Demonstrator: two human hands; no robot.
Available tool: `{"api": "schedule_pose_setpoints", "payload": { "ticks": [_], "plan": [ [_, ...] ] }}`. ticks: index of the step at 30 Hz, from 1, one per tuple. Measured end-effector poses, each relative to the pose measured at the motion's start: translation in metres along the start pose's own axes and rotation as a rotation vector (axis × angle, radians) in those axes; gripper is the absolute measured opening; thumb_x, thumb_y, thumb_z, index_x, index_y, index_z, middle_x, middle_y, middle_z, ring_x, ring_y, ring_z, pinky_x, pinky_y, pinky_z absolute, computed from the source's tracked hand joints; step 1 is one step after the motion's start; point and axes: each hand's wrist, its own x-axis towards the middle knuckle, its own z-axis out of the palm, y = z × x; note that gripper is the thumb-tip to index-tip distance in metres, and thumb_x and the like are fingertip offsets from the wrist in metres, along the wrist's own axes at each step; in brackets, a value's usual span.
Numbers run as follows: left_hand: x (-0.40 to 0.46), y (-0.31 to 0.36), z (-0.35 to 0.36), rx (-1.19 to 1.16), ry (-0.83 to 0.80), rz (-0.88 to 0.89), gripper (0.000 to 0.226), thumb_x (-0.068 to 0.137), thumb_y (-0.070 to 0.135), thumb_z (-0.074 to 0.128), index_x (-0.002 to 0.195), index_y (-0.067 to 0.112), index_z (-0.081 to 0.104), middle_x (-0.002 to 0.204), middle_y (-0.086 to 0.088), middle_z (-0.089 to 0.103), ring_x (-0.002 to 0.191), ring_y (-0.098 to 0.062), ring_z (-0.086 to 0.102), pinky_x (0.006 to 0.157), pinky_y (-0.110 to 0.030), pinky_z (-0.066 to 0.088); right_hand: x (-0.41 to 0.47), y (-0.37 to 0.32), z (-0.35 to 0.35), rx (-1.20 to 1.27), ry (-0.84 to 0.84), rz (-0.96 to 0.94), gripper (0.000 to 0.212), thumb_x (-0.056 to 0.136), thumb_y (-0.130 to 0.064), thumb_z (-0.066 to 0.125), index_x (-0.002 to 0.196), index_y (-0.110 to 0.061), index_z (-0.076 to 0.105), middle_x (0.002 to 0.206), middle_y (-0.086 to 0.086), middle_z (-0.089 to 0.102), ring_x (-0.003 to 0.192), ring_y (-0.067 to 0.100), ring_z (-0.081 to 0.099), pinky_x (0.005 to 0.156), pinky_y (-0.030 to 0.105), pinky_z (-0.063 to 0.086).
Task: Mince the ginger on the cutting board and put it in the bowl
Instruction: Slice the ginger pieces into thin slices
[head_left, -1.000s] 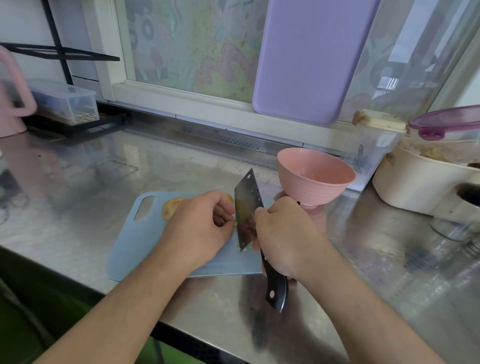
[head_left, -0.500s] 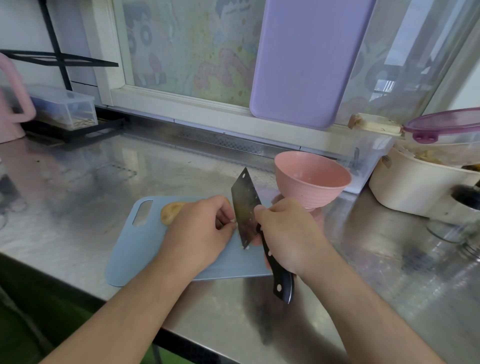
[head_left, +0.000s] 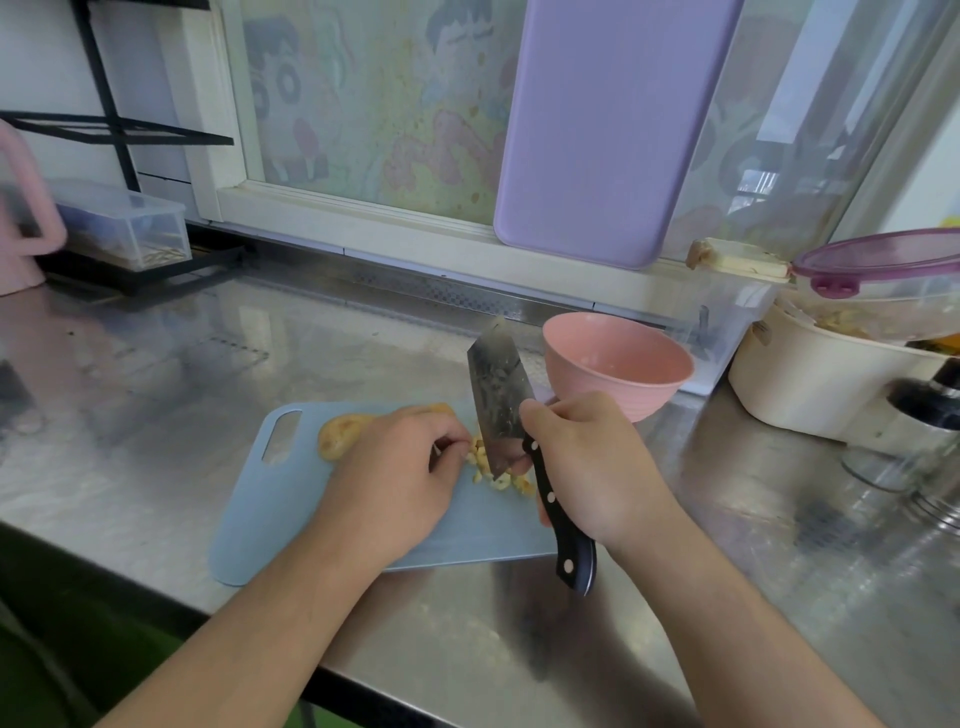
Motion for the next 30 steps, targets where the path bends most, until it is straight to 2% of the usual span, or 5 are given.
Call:
{"api": "schedule_pose_setpoints", "payload": {
  "ticks": [3, 5, 17, 22, 30],
  "plan": [
    [-0.0042, 0.0034, -0.0053, -0.109, 0.036, 0.072, 0.012, 0.095, 0.022, 0.068, 0.091, 0.033, 0.072, 0.086, 0.018, 0.067, 0.090, -0.004, 0.062, 0.072, -0.014, 0.043, 0.0014, 0.0035, -0.0008, 0.029, 0.020, -0.010, 0.051, 0.099, -0.030, 0.052, 0.078, 0.017, 0.059, 0.062, 0.031, 0.059, 0.049, 0.026, 0.047, 0.056, 0.039, 0.045],
    [-0.0078, 0.0055, -0.0068, -0.164, -0.017, 0.091, 0.013, 0.089, 0.022, 0.073, 0.091, 0.035, 0.071, 0.088, 0.018, 0.067, 0.093, -0.005, 0.062, 0.072, -0.013, 0.043, 0.0034, 0.0050, -0.0006, 0.051, 0.032, -0.010, 0.052, 0.097, -0.032, 0.052, 0.079, 0.016, 0.060, 0.074, 0.034, 0.064, 0.050, 0.028, 0.049, 0.055, 0.043, 0.047],
    [-0.0088, 0.0058, -0.0025, -0.062, -0.008, 0.240, 0.019, 0.082, 0.024, 0.082, 0.077, 0.034, 0.066, 0.078, 0.019, 0.059, 0.083, -0.008, 0.060, 0.068, -0.030, 0.051, 0.0036, 0.0062, -0.0030, 0.098, 0.020, -0.007, 0.051, 0.102, -0.024, 0.053, 0.079, 0.021, 0.056, 0.079, 0.043, 0.059, 0.047, 0.028, 0.049, 0.041, 0.026, 0.041],
    [-0.0108, 0.0058, -0.0050, -0.089, -0.014, 0.239, 0.015, 0.088, 0.022, 0.076, 0.080, 0.034, 0.069, 0.080, 0.018, 0.062, 0.084, -0.007, 0.061, 0.070, -0.032, 0.052, 0.0033, 0.0062, -0.0043, 0.093, 0.017, -0.013, 0.052, 0.103, -0.026, 0.052, 0.079, 0.020, 0.057, 0.077, 0.041, 0.062, 0.043, 0.028, 0.053, 0.045, 0.032, 0.044],
    [-0.0081, 0.0067, -0.0075, -0.114, 0.010, 0.179, 0.019, 0.086, 0.016, 0.079, 0.079, 0.032, 0.071, 0.076, 0.016, 0.062, 0.082, -0.007, 0.061, 0.066, -0.013, 0.041, 0.0018, 0.0055, -0.0021, 0.100, -0.005, -0.013, 0.051, 0.103, -0.025, 0.052, 0.080, 0.020, 0.058, 0.072, 0.037, 0.064, 0.043, 0.026, 0.051, 0.046, 0.032, 0.044]
  ]
}}
